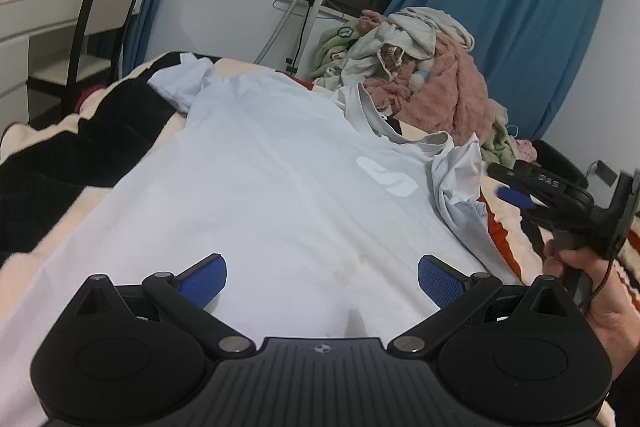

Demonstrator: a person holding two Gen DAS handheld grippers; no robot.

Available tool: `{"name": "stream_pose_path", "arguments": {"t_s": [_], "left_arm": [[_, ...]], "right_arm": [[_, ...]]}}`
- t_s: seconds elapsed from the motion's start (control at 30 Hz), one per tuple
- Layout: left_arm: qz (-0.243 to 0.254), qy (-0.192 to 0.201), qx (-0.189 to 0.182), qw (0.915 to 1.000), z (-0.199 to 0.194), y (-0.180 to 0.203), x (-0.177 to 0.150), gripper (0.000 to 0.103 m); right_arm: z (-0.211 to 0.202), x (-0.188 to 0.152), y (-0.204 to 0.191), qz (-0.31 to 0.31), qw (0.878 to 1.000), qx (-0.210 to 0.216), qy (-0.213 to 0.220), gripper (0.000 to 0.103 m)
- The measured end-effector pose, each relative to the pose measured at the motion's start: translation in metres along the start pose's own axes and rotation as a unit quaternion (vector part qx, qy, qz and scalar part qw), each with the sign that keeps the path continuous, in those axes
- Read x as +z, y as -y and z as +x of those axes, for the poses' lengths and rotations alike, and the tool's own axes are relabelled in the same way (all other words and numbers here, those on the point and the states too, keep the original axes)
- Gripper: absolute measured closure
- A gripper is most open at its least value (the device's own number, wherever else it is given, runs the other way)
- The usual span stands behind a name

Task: Fold clothes
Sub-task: 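Grasp the sleeve with the right gripper and fold it toward the collar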

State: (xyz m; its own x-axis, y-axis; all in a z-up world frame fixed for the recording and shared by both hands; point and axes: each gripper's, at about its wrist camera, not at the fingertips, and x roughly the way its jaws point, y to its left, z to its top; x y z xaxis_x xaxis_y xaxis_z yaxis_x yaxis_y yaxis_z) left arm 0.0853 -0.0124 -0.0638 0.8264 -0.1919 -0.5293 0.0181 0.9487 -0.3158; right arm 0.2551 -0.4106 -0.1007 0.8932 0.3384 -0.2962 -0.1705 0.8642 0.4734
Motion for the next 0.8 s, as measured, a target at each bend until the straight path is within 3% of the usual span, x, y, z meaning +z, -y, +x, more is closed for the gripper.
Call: {"name": "stream_pose_path", "arguments": {"t_s": [0.1, 0.3, 0.4, 0.43, 0.47, 0.5, 0.7, 0.8], "left_arm": [[-0.003, -0.005, 0.000, 1.0000, 0.002, 0.000, -0.001, 0.000], [0.008, -0.012, 0.001, 0.9999, 0.008, 0.003, -0.006, 0.000], [0.018, -0.017, -0.001, 0.9997, 0.014, 0.007, -0.009, 0.000], [0.023, -0.018, 0.001, 0.9996, 0.017, 0.009, -0.010, 0.000], [0.029, -0.020, 0.002, 0.9994, 0.019, 0.010, -0.011, 0.000], [0.034, -0.022, 0.005, 0.9992, 0.022, 0.012, -0.012, 0.000], [0.038, -0.029, 0.007, 0.9988, 0.029, 0.014, -0.013, 0.000], [0.035, -0.028, 0.003, 0.9990, 0.029, 0.014, -0.012, 0.000]], "right_arm": [[0.020, 0.001, 0.036, 0.064, 0.997, -0.043, -0.016, 0.051], [0.077, 0.001, 0.064, 0.111, 0.992, -0.051, -0.037, 0.051], [0.101, 0.009, 0.063, 0.101, 0.993, -0.035, -0.041, 0.051], [0.106, 0.015, 0.060, 0.085, 0.995, -0.034, -0.039, 0.058], [0.106, 0.021, 0.056, 0.066, 0.996, -0.044, -0.032, 0.085], [0.105, 0.026, 0.053, 0.047, 0.997, -0.060, -0.022, 0.096], [0.063, 0.069, 0.055, -0.060, 0.986, -0.144, 0.058, 0.100], [0.056, 0.073, 0.080, -0.017, 0.991, -0.122, 0.041, 0.100]]}}
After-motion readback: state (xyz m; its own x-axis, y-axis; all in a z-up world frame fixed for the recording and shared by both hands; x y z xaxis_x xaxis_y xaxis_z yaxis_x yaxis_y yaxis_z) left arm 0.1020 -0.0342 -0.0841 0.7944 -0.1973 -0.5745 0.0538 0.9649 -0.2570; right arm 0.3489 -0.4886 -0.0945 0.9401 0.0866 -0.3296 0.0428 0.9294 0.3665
